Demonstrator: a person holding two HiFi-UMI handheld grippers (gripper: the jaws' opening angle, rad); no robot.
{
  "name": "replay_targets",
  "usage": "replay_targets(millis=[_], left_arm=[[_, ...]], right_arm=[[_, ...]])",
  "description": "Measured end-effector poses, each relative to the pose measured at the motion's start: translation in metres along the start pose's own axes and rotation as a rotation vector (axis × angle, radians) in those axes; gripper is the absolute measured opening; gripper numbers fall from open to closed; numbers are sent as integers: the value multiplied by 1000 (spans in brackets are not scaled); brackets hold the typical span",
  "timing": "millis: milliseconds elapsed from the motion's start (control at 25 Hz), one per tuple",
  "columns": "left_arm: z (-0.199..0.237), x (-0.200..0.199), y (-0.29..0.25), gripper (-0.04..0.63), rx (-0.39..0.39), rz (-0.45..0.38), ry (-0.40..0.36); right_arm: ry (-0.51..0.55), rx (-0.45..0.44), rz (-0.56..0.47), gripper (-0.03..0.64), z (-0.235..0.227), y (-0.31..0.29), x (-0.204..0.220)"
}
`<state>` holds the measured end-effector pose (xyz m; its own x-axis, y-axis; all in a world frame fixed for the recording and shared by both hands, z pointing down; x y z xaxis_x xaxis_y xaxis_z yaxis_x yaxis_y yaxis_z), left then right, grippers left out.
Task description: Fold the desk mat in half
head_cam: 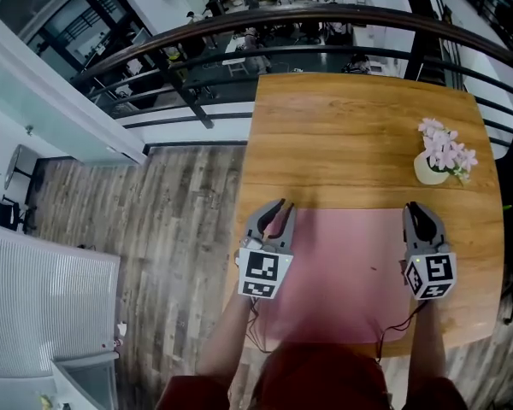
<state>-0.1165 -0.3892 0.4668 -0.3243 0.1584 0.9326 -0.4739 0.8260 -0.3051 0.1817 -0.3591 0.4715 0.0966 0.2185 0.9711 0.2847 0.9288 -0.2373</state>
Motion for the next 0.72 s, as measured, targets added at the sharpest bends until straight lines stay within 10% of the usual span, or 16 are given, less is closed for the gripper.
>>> replay_targets(millis=[720], left_arm=[[-6,120,-81,245,354,442,-263]], right_arm=[[279,-335,420,164,-15,-79,104]])
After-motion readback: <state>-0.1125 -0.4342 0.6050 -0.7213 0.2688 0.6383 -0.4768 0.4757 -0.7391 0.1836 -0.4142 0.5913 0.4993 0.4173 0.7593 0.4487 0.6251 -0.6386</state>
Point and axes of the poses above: the fingertips, and each gripper's own axes: y backward along the fingers, z to its left, x out of its underside, the point moved 5 cm from there along y, backward along the fingers
